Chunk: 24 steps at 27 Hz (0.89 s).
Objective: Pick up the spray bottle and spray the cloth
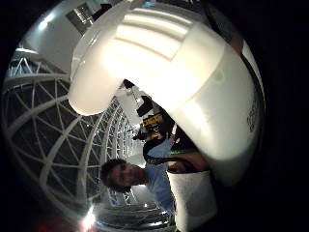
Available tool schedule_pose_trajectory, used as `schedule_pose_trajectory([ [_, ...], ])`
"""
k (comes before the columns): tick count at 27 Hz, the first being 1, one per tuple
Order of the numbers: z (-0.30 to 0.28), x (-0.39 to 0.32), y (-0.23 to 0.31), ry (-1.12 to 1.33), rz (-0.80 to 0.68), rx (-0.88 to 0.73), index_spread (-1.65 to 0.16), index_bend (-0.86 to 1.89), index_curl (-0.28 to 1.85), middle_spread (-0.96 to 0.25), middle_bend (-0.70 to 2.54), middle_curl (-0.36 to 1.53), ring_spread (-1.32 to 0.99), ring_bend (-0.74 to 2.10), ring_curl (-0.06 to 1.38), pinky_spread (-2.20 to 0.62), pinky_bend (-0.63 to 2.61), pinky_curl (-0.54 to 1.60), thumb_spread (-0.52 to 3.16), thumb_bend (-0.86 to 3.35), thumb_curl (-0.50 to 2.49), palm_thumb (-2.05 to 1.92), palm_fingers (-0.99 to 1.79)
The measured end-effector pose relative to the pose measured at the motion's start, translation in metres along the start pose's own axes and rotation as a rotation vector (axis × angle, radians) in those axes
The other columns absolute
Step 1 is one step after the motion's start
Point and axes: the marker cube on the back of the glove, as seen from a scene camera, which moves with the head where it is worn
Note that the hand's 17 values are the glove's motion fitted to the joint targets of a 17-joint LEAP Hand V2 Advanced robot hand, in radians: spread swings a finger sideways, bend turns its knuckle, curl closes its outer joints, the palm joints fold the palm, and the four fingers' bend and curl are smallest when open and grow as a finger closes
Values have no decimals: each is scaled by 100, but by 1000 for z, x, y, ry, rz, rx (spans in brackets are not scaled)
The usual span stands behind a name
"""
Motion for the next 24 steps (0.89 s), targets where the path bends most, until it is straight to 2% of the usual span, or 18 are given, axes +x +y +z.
schedule_pose_trajectory([
  [24, 3, -1, -3, 2, 1, -5, -23, 11, 28, -4, 38, 49, -2, 66, 44, 6, 39, 41, 101, -2, 56, 73, 115],
])
